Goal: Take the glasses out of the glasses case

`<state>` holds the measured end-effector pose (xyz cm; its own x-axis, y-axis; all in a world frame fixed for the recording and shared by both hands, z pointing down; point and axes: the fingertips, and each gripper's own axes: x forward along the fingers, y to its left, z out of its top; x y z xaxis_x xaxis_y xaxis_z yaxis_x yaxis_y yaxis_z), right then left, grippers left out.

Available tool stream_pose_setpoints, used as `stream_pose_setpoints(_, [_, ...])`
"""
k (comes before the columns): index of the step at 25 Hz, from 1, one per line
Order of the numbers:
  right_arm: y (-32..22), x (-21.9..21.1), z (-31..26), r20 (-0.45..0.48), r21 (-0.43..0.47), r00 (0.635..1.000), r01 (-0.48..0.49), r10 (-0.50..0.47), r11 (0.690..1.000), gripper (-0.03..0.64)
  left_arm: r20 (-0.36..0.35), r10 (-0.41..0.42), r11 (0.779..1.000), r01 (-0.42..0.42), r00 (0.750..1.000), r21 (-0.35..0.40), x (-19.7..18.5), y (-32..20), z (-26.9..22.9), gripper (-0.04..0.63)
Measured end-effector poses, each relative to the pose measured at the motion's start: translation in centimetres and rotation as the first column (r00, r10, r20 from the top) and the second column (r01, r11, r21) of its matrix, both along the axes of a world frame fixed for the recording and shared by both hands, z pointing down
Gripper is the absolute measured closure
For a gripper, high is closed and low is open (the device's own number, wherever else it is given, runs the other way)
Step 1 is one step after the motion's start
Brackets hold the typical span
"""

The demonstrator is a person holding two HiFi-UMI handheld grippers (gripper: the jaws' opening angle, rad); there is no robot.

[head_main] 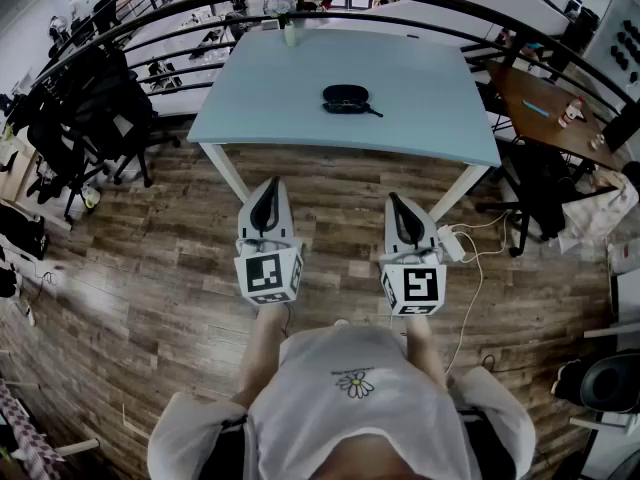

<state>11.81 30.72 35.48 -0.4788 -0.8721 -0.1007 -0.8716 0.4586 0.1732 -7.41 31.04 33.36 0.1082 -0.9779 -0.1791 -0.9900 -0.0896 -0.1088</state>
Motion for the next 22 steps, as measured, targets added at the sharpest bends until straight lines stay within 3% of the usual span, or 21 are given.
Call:
stream_pose_setpoints(12, [-0.9, 1.1, 1.9, 0.014, -0.044, 1.000, -0.002, 0.003, 0.999, 0.609, 0.031, -0.005, 1.000, 0.006, 1.000, -0.009, 1.1, -1.4, 0.6, 0.580])
stream_pose_setpoints(17, [-1.0, 1.0, 3.0, 0.060, -0.089, 0.998, 0.042, -0.037, 0.995, 0.609, 0.061, -0.001, 1.000, 0.002, 0.998, -0.019, 1.4, -0.8, 1.1, 0.580])
stream_pose_setpoints(22, [-1.9, 0.2, 5.2, 0.038, -0.137, 0.997, 0.069, -0.064, 0.988, 0.609, 0.037, -0.015, 0.999, 0.016, 0.999, -0.032, 1.2, -1.1, 2.2, 0.579])
